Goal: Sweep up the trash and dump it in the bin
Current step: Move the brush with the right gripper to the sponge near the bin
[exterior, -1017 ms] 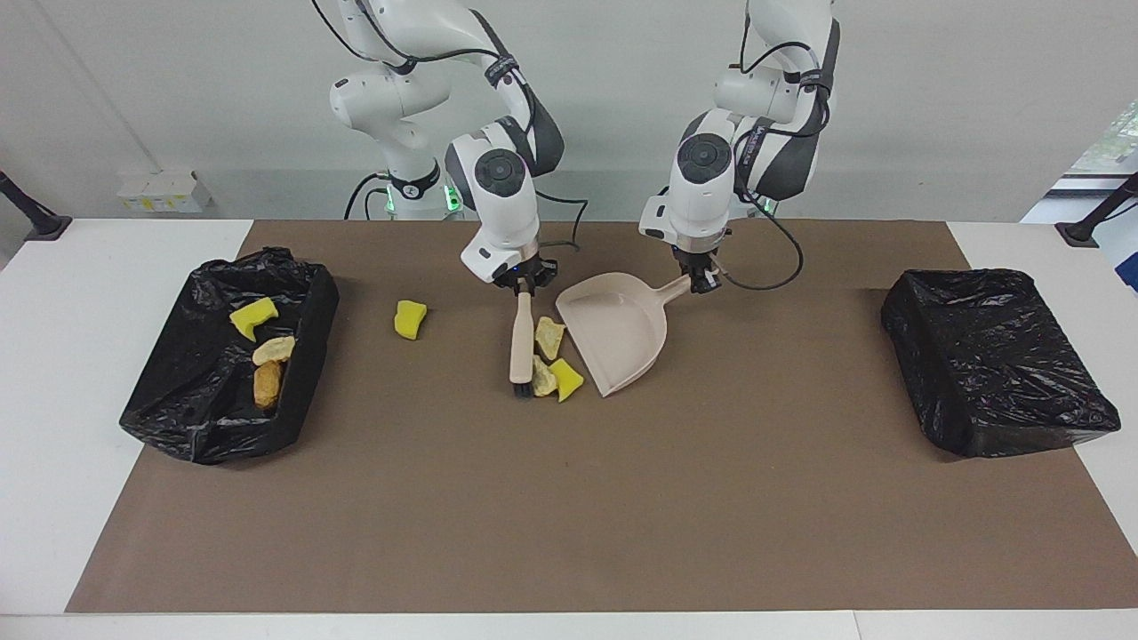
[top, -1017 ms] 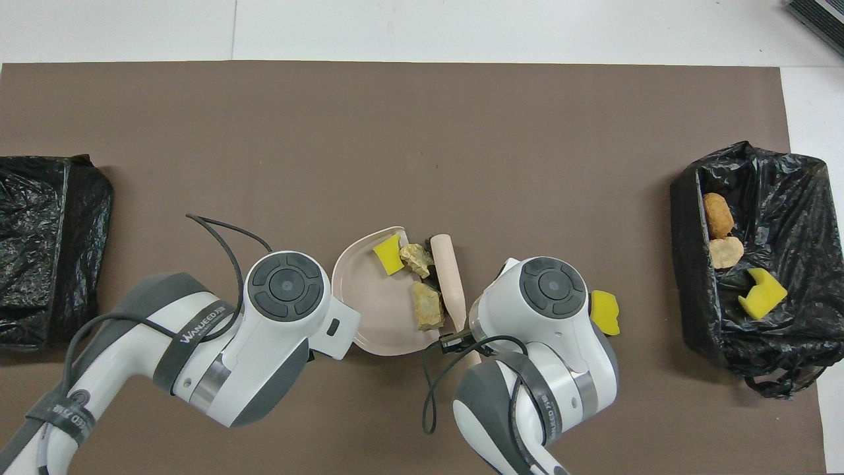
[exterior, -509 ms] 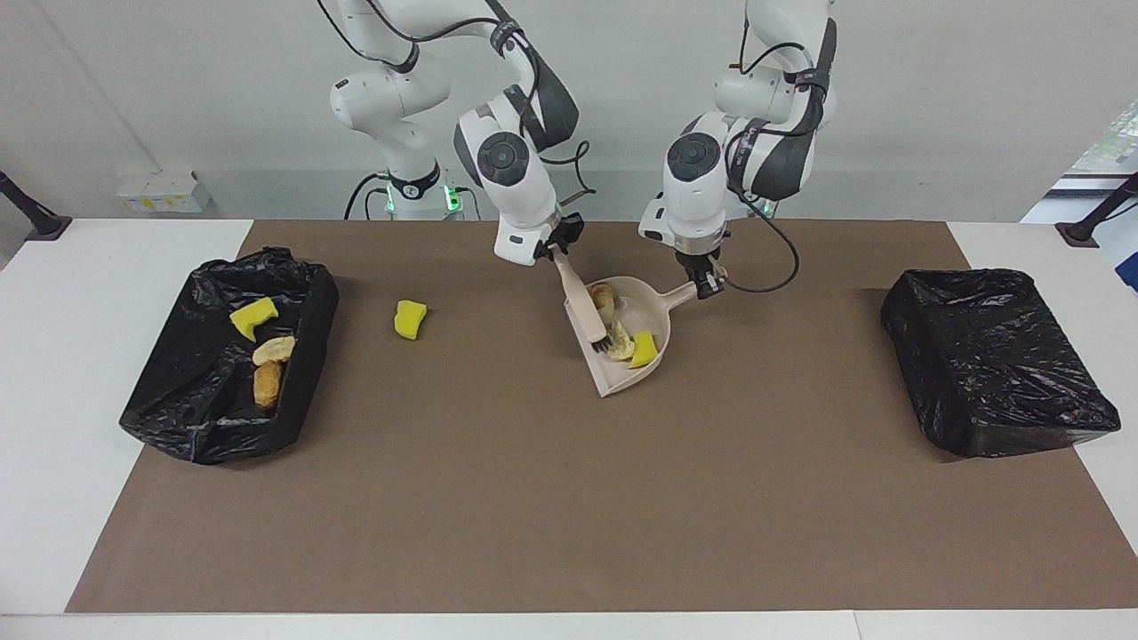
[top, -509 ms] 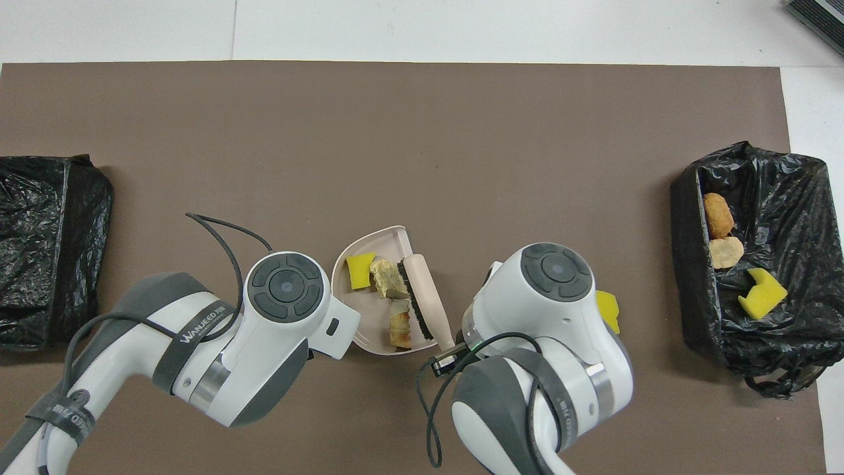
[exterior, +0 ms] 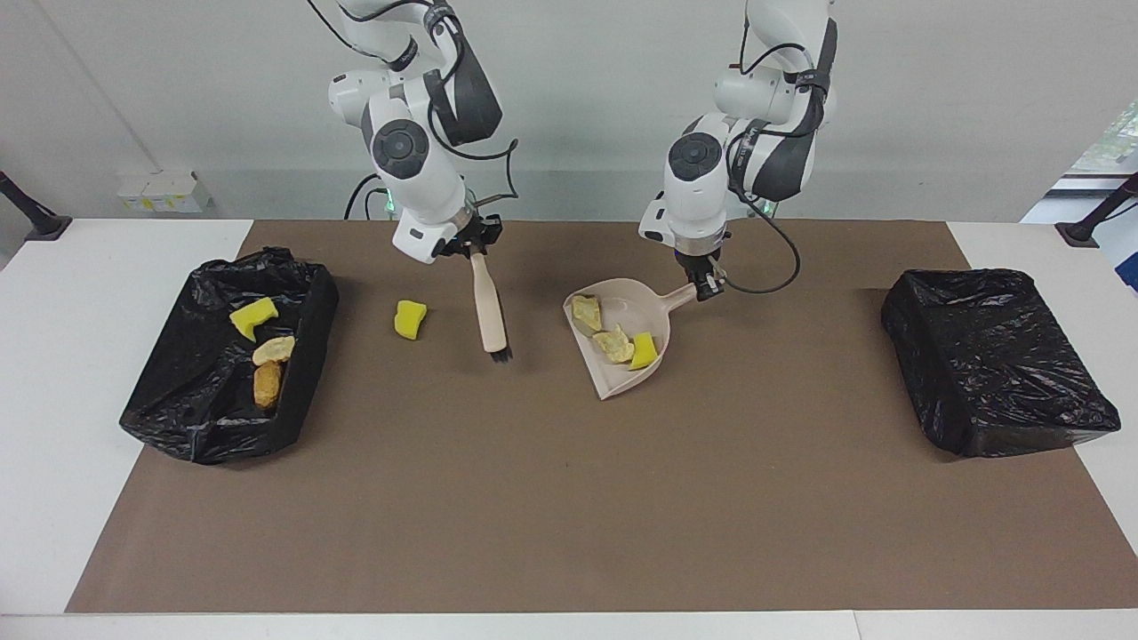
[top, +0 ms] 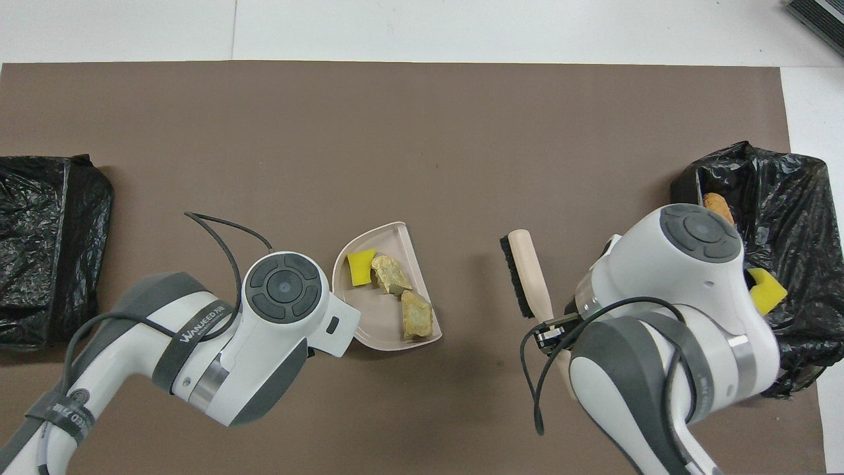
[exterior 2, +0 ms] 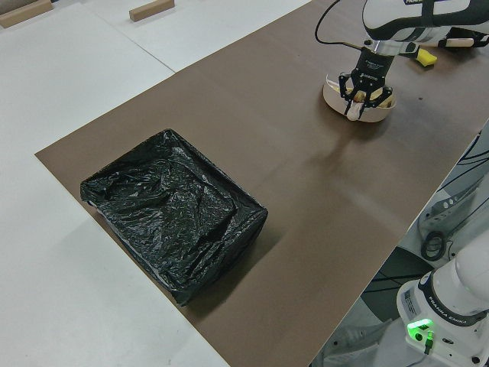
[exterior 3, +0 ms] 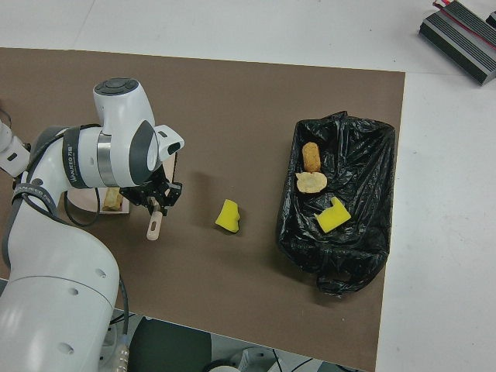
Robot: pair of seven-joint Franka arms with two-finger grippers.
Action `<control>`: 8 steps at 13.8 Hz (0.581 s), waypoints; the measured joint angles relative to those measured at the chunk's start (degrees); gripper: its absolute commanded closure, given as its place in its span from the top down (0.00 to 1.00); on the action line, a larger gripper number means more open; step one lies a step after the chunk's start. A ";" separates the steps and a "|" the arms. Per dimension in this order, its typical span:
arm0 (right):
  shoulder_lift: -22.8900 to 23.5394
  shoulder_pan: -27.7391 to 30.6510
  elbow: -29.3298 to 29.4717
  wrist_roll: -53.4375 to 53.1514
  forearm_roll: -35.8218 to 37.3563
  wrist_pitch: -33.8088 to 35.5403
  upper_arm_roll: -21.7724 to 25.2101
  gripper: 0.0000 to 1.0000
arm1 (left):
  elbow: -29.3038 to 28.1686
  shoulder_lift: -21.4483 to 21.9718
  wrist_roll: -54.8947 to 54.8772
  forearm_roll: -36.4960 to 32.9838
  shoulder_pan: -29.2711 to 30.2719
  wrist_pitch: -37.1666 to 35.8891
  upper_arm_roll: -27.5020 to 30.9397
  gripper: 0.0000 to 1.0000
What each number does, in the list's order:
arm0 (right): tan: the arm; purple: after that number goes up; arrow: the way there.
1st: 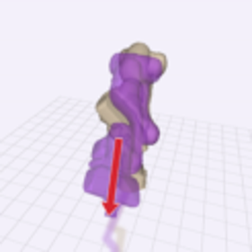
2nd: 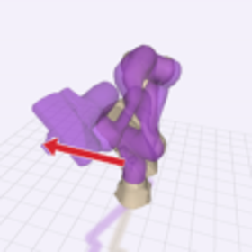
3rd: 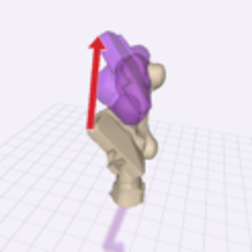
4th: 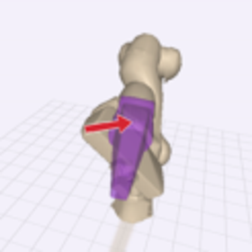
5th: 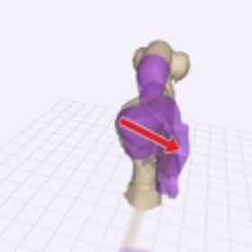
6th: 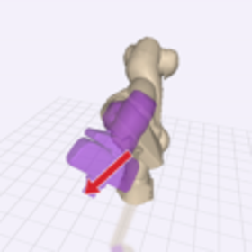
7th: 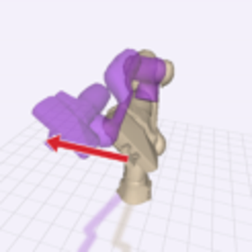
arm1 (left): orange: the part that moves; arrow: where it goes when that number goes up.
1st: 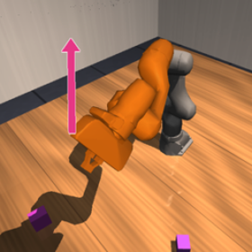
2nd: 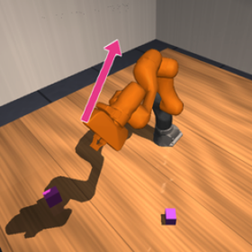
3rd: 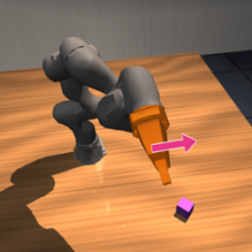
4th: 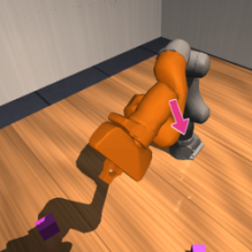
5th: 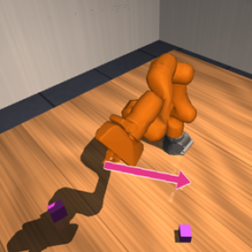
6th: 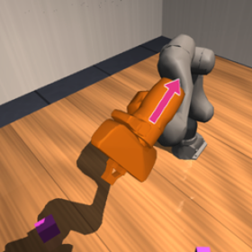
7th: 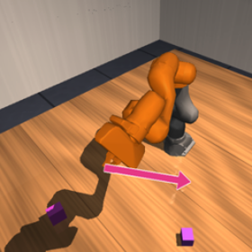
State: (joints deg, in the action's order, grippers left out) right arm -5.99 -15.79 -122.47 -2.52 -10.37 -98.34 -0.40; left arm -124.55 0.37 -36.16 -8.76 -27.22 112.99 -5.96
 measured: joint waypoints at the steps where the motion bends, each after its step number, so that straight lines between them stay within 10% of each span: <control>1: -1.19 1.65 -0.91 -0.09 1.78 0.24 0.02 0.00 | -0.01 -0.05 0.06 -0.01 0.00 0.00 0.00 0.00; 8: -14.37 10.70 -19.14 -0.14 10.84 -4.75 0.09 0.00 | -0.06 -0.15 0.12 -0.04 -0.25 0.95 -0.30 0.00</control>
State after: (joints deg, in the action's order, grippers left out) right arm -20.36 -5.08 -141.61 -2.66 0.48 -103.09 -0.32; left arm -124.60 0.22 -36.04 -8.81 -27.47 113.94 -6.27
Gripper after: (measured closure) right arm 0.731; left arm 0.683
